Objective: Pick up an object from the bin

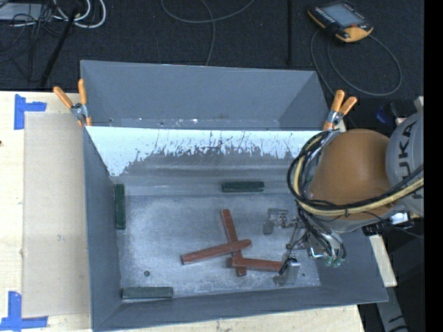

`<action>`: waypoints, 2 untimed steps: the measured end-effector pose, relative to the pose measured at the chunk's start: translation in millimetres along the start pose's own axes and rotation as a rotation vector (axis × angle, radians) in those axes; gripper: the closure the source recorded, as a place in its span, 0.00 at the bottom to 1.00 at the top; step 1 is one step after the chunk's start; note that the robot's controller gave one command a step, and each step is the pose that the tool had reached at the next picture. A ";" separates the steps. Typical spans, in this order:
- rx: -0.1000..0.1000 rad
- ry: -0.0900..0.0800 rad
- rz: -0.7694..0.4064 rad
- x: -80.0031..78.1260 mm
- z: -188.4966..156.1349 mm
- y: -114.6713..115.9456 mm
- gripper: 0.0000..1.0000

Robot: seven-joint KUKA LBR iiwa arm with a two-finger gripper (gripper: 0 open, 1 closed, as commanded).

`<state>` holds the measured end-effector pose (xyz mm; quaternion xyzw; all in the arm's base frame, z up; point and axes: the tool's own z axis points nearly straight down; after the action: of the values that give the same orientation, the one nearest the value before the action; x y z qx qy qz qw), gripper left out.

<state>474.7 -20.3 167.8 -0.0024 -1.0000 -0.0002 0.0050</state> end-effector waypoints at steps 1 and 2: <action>0.000 -0.008 -0.001 -1.8 -3.9 0.0 0.00; 0.000 -0.009 0.000 -2.3 -3.3 -0.2 0.00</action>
Offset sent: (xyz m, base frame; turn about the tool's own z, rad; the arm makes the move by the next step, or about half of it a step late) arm 0.0262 -0.0344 -0.0972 0.0860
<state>477.0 -20.6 171.1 -0.0023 -1.0000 0.0000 0.0007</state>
